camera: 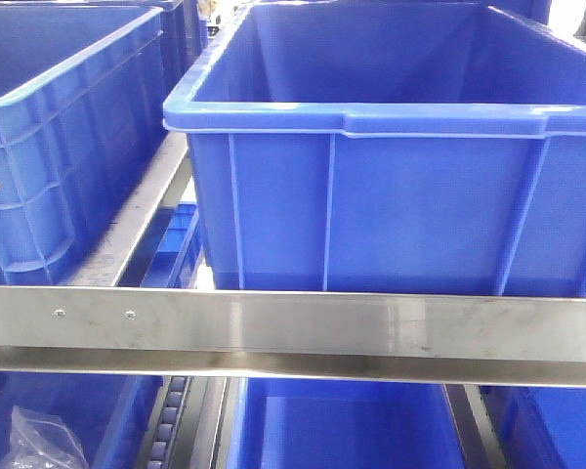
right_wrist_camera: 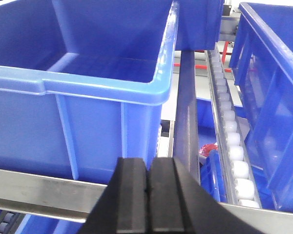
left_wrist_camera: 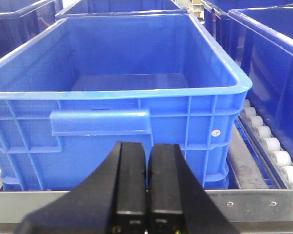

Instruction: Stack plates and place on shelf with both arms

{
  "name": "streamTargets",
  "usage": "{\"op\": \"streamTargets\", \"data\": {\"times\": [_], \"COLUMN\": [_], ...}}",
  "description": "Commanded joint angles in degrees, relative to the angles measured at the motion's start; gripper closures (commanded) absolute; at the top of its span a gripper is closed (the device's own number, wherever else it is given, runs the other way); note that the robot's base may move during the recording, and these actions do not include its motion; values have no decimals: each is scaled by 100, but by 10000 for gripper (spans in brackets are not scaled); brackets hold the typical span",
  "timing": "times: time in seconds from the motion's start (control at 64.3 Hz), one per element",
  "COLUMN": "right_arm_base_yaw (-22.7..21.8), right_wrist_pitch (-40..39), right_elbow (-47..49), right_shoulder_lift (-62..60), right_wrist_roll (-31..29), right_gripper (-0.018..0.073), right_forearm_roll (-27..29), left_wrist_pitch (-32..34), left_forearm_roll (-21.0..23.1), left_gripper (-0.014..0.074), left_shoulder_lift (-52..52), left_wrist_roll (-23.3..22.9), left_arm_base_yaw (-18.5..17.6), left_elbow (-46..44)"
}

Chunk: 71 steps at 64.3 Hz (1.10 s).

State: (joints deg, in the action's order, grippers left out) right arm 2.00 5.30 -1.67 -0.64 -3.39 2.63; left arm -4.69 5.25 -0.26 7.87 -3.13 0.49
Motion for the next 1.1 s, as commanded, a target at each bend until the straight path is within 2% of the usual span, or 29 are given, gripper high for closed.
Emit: {"op": "streamTargets", "data": {"times": [0.0,1.089], "right_arm_base_yaw": [-37,-37], "right_wrist_pitch": [-471,-471], "right_elbow": [0,0], "right_shoulder_lift": [-104,-104], "right_wrist_roll": [0,0], "right_gripper": [528,528], "right_forearm_roll": [4,4], "left_wrist_pitch": [437,437], "left_forearm_roll": [-2,-2], "left_gripper": [514,514], "left_shoulder_lift": [-127,-127], "left_wrist_roll": [-21,-21], "left_arm_base_yaw": [-8,-8], "left_elbow": [10,10]}}
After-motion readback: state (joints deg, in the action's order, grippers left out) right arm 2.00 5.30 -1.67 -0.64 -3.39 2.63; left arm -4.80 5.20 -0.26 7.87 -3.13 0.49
